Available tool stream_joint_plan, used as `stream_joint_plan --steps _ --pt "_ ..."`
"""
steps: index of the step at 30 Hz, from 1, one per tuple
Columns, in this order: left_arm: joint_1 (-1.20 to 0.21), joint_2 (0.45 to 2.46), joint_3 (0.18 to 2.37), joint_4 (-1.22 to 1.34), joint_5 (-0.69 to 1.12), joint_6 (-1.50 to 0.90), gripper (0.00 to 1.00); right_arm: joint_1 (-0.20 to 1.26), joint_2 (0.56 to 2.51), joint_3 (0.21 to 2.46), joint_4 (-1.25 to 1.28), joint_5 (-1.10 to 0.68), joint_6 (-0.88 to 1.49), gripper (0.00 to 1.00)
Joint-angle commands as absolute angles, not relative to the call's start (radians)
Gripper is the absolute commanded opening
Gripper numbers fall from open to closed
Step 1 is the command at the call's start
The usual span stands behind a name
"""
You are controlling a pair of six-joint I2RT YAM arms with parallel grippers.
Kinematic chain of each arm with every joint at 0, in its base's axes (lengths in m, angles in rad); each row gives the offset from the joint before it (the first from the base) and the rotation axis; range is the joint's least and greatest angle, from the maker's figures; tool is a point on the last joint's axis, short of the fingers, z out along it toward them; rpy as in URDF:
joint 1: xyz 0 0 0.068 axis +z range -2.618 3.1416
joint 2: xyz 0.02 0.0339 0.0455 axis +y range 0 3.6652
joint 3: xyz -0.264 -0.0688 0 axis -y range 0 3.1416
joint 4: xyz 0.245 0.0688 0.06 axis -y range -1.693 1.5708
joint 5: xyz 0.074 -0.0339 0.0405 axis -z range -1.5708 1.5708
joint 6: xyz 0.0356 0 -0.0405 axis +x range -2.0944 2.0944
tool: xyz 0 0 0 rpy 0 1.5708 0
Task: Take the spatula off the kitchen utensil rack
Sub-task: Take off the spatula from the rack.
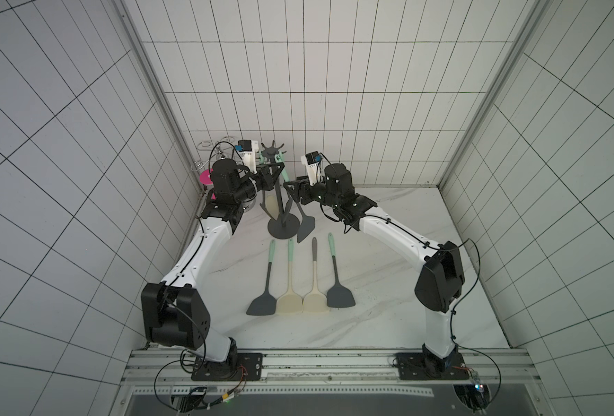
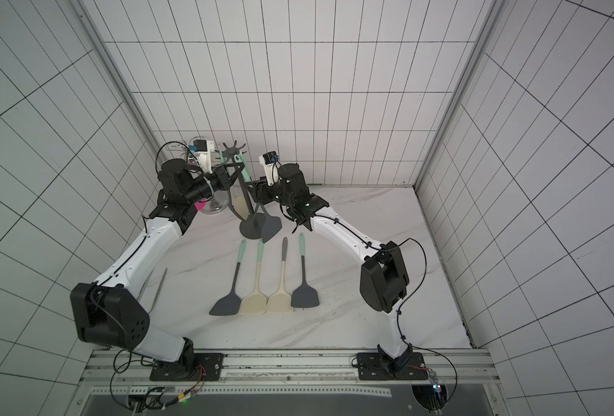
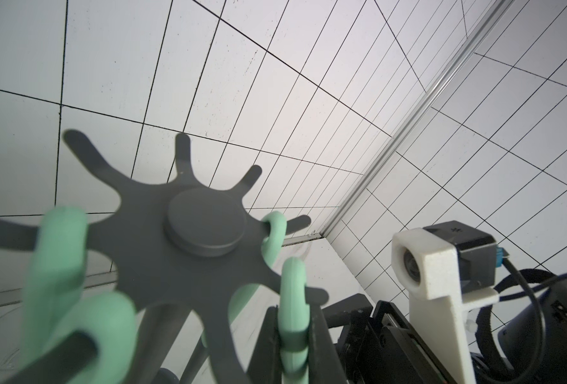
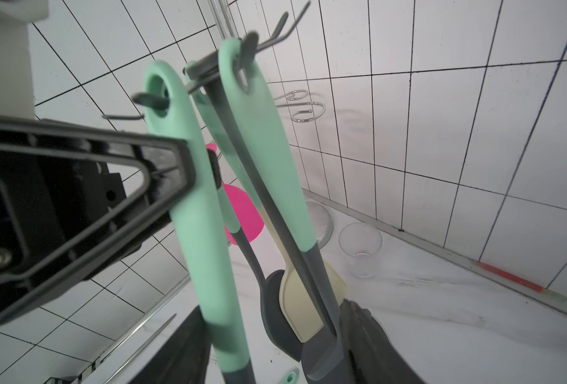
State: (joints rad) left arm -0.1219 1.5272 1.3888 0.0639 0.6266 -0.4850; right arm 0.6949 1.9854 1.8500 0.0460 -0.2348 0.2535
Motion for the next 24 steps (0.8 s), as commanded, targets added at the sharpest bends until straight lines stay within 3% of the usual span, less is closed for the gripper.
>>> stream_joint_plan --steps 1,6,11,15,19,24 --pt "-0.124 1.506 1.421 0.071 0.618 -0.468 0.0 0.705 2.019 1.912 0.004 -0.227 0.208 0.63" --pt "-0.126 1.509 1.424 0.066 0.629 -0.468 0.0 0.715 2.038 1.934 -0.012 -0.214 0.178 0.58" --pt "-0.125 1.502 1.425 0.036 0.636 -0.448 0.03 0.715 2.051 1.931 -0.01 -0.17 0.167 0.18" --pt "-0.113 1.49 1.42 0.002 0.643 -0.428 0.17 0.714 2.035 1.882 0.035 -0.188 0.147 0.0" --pt "-0.09 1.47 1.411 -0.008 0.653 -0.432 0.34 0.714 1.992 1.783 0.15 -0.196 0.157 0.0" --pt "-0.062 1.447 1.4 0.004 0.657 -0.455 0.38 0.713 1.961 1.74 0.215 -0.202 0.154 0.0"
